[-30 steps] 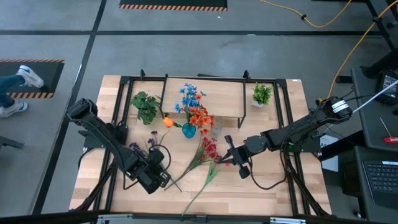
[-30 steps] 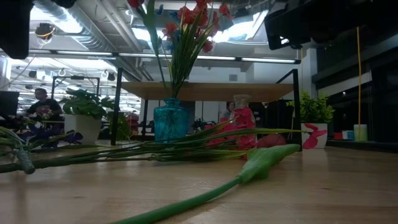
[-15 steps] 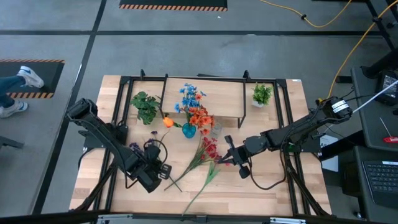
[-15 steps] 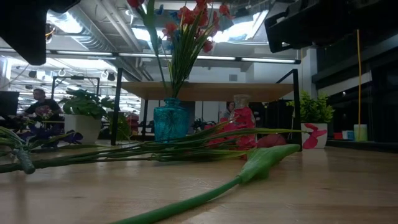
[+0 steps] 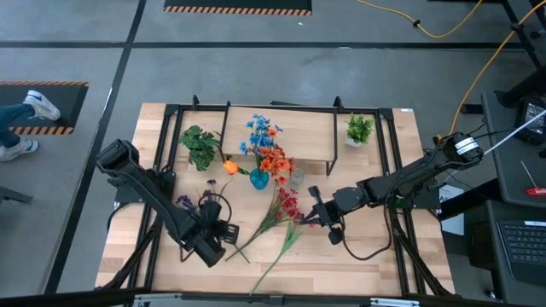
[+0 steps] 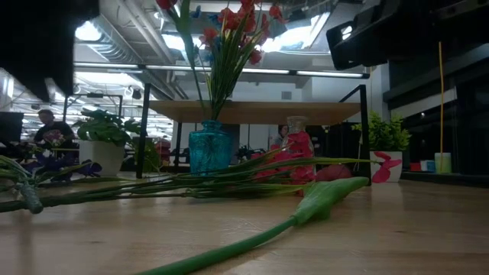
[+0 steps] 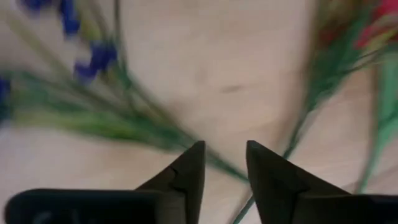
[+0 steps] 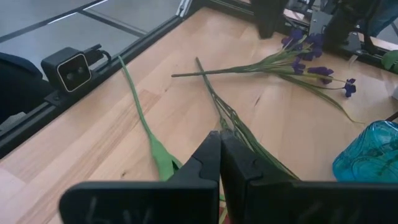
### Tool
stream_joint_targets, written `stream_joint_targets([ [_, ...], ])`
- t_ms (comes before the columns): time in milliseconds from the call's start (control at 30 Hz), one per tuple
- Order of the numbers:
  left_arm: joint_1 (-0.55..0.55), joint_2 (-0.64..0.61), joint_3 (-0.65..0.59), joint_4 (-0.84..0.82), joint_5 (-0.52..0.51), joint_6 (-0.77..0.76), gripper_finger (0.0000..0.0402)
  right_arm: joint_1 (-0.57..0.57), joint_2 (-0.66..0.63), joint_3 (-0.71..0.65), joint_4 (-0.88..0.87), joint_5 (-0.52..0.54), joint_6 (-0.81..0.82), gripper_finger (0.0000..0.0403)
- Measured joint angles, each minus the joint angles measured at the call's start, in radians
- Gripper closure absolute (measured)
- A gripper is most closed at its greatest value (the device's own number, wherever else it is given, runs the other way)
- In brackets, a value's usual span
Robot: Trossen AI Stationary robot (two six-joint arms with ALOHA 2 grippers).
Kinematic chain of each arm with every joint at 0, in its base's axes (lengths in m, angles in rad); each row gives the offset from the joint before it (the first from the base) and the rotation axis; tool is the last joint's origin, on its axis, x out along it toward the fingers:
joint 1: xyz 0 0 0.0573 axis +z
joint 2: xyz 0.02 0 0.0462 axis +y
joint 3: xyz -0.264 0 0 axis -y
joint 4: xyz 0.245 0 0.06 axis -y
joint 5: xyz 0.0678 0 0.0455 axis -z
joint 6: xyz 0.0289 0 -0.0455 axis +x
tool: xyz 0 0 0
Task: Pick and place flowers into a vace then onto a shelf
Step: Put the purple flowers into the transparent vase
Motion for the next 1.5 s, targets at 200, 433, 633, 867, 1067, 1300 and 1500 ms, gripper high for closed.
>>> stream_joint_targets([
  [200,0.0,0.101,-0.001,0.029,0.16,-0.212,0.025,0.0,0.0,0.0,-0.002,0.0,-0.002,0.0398],
  [433,0.0,0.16,-0.001,0.096,0.13,-0.279,0.0231,0.0,0.0,0.0,-0.004,0.0,0.001,0.0398],
  [633,0.005,0.16,-0.001,0.093,0.098,-0.323,0.0233,0.002,0.0,0.0,-0.004,0.0,0.004,0.0398],
  [867,0.044,0.176,-0.001,0.085,0.096,-0.33,0.0234,0.028,0.0,0.0,-0.005,0.0,0.002,0.0398],
  [1067,0.067,0.21,-0.001,0.078,0.134,-0.331,0.0234,0.045,0.0,0.0,-0.011,0.0,-0.003,0.0398],
  [1300,0.056,0.214,-0.001,0.077,0.185,-0.338,0.0241,0.048,0.0,0.0,-0.019,0.0,-0.005,0.0398],
  [1500,0.036,0.214,-0.001,0.077,0.235,-0.33,0.026,0.048,0.001,0.0,-0.03,0.0,-0.006,0.0398],
])
